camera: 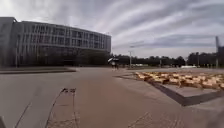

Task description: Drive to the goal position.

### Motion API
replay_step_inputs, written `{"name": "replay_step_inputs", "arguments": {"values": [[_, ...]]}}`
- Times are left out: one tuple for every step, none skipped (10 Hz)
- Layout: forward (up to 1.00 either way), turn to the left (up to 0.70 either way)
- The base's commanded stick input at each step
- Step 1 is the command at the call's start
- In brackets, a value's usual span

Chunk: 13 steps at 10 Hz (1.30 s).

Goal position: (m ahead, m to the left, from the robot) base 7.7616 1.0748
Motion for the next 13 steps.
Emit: {"name": "replay_step_inputs", "arguments": {"values": [[0.85,0.0],[0.85,0.0],[0.85,0.0],[0.85,0.0],[0.85,0.0],[0.85,0.0],[0.85,0.0],[0.85,0.0],[0.85,0.0],[0.85,0.0],[0.85,0.0],[0.85,0.0],[0.85,0.0]]}}
